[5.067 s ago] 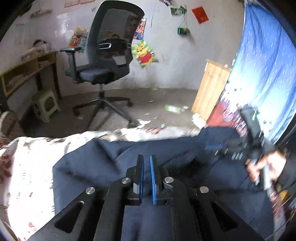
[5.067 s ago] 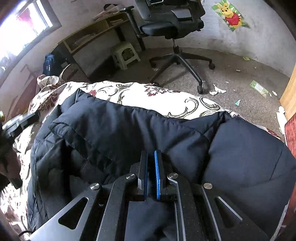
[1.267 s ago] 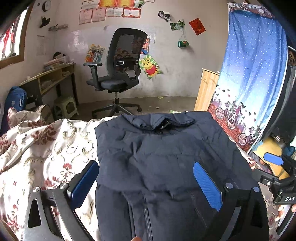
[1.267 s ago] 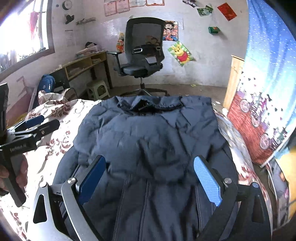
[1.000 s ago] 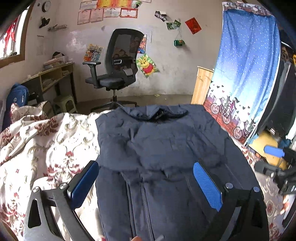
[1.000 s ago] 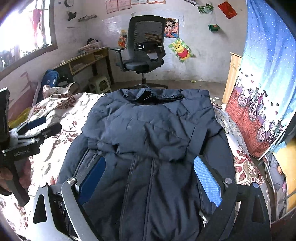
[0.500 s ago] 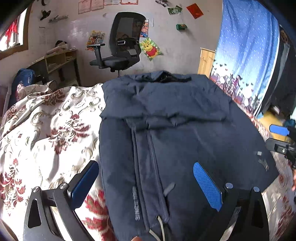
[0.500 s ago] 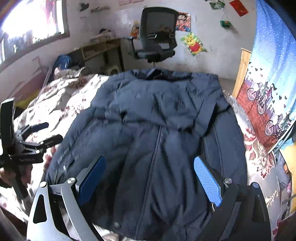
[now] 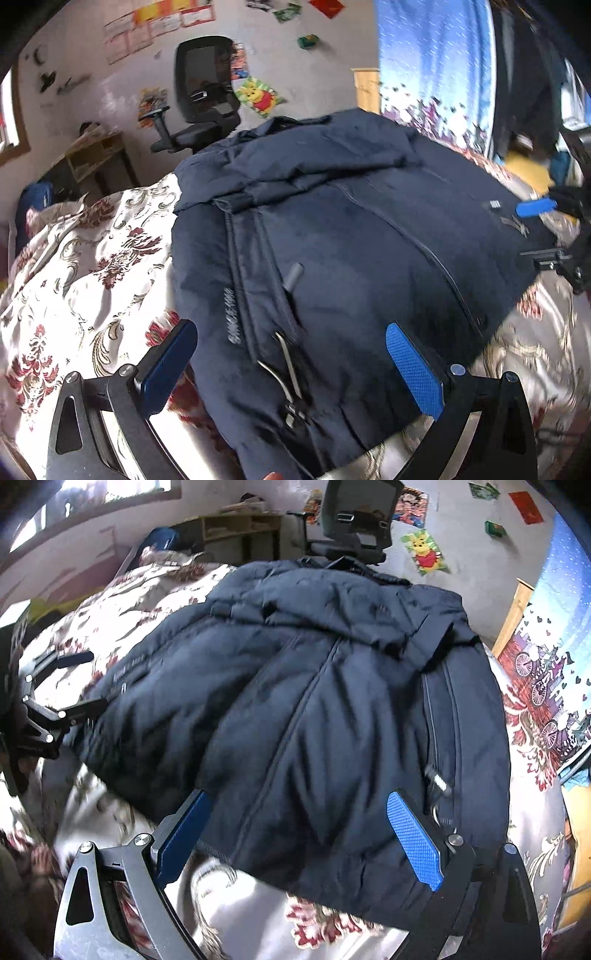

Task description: Fold large clothes

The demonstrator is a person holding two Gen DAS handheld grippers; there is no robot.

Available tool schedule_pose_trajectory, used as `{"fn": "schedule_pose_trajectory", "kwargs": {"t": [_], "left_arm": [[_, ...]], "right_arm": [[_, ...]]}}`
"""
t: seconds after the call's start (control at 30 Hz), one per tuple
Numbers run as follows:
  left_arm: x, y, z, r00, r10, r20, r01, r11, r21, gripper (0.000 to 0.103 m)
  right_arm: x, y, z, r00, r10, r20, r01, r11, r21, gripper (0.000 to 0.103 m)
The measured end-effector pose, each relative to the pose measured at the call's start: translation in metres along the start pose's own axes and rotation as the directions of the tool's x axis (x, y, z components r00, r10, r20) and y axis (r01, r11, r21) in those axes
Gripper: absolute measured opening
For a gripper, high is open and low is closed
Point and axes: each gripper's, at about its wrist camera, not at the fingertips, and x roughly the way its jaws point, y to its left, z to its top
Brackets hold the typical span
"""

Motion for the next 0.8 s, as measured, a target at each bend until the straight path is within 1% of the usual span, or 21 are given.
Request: {"fn": "schedule_pose_trajectory", "kwargs": {"t": [0.17, 0.27, 0.4, 0.6, 0.8], "left_arm": [[-0.004, -0.017, -0.013, 0.999, -0.024, -0.027, 0.024, 0.999, 0.028, 0.103], [-0.003, -0.025, -0.023, 0.998, -0.015, -0.054, 0.018, 0.999, 0.044, 0.103], [-0.003, -0.033, -0.034, 0.997, -0.014, -0.073, 0.019, 0.997, 0.072, 0.103], [-0.006, -0.048, -0.048, 0.998, -0.024, -0.066, 0.034, 0.989, 0.144, 0.103], [0.0, -0.057, -0.058, 0.996, 0.006, -0.089, 0.011, 0.983, 0.184, 0.103]], "right_arm": [[0.006, -0.004, -0.022, 0.999, 0.0, -0.037, -0.001, 0.999, -0.052, 0.094], [0.008, -0.009, -0.029, 0.999, 0.003, -0.052, -0.005, 0.999, -0.047, 0.094], [0.012, -0.012, -0.035, 0.998, 0.003, -0.068, -0.006, 0.999, -0.043, 0.094], [0.019, -0.008, -0.045, 0.995, -0.01, -0.103, 0.0, 0.996, -0.09, 0.094], [0.023, -0.008, -0.053, 0.99, -0.043, -0.136, 0.024, 0.99, -0.139, 0.094]]}}
